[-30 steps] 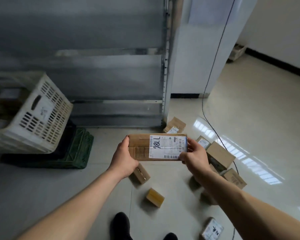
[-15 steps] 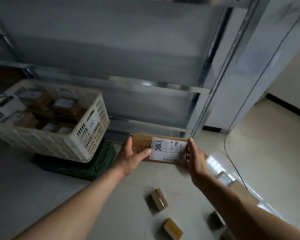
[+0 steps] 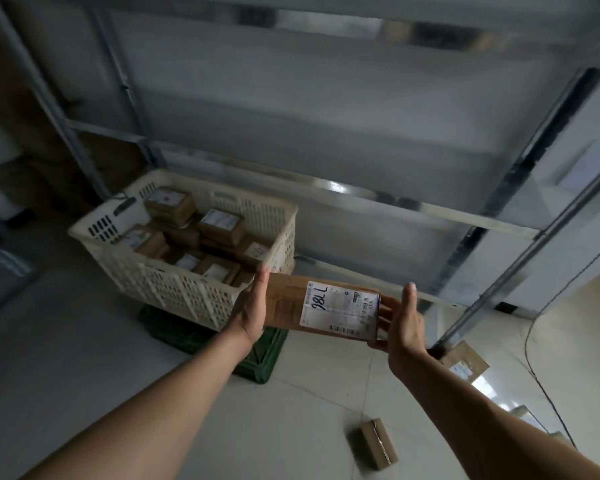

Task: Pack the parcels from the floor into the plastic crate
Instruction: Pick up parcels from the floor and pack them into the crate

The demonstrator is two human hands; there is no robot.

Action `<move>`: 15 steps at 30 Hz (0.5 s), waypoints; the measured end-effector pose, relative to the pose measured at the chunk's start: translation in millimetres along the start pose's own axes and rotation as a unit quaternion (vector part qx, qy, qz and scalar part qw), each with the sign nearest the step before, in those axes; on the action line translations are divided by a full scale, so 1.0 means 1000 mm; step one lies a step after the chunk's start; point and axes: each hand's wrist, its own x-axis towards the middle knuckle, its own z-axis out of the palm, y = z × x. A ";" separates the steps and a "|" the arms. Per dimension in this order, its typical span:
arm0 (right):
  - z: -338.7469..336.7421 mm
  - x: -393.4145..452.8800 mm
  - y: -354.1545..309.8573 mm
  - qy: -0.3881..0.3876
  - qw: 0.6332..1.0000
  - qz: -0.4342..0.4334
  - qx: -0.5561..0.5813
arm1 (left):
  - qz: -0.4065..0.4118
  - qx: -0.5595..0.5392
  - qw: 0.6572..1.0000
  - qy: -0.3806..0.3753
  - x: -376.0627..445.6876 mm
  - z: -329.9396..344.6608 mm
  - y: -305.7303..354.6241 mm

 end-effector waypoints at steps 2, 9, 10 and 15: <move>0.023 0.007 -0.004 -0.007 1.000 -0.005 -0.004 | -0.002 -0.016 1.000 0.018 0.008 -0.017 0.003; 0.102 0.045 -0.019 -0.037 0.999 -0.003 -0.009 | -0.009 -0.025 0.997 0.067 0.052 -0.066 0.014; 0.113 0.055 -0.021 -0.039 0.999 -0.005 -0.011 | -0.009 -0.027 0.997 0.071 0.062 -0.072 0.018; 0.164 0.105 -0.037 -0.057 0.998 -0.007 -0.013 | -0.005 -0.032 0.996 0.077 0.116 -0.095 0.036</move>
